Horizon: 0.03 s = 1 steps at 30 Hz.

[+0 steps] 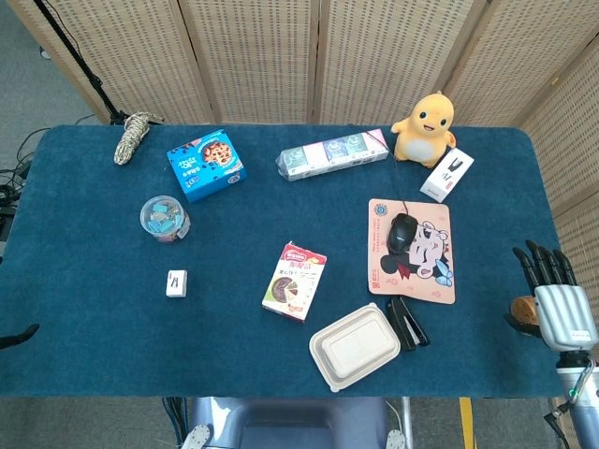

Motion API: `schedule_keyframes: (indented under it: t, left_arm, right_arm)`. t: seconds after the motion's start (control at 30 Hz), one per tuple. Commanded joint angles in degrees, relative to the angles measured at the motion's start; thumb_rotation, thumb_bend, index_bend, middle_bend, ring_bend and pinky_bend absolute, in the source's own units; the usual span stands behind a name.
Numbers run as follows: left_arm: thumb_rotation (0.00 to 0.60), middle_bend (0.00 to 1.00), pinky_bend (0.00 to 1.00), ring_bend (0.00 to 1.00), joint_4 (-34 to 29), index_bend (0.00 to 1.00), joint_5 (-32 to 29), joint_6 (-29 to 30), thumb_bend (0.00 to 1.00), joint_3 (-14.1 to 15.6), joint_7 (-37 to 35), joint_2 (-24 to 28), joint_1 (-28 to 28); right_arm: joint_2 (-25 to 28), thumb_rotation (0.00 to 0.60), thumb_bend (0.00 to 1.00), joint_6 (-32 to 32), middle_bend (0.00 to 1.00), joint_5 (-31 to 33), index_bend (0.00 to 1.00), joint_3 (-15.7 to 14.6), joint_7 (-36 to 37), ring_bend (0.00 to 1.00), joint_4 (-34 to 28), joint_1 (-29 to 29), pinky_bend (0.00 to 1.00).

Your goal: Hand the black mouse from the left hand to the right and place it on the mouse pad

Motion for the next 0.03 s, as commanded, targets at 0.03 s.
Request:
schedule_keyframes:
  t: [0.03]
  left_arm:
    - [0.600,0.00,0.00,0.00,0.7,0.00,0.5,0.6,0.12,-0.2,-0.2,-0.4,0.4]
  right_arm:
    - [0.2,0.600,0.00,1.1,0.00,-1.1,0.00,0.5,-0.1,0.00,-1.1,-1.1,0.00]
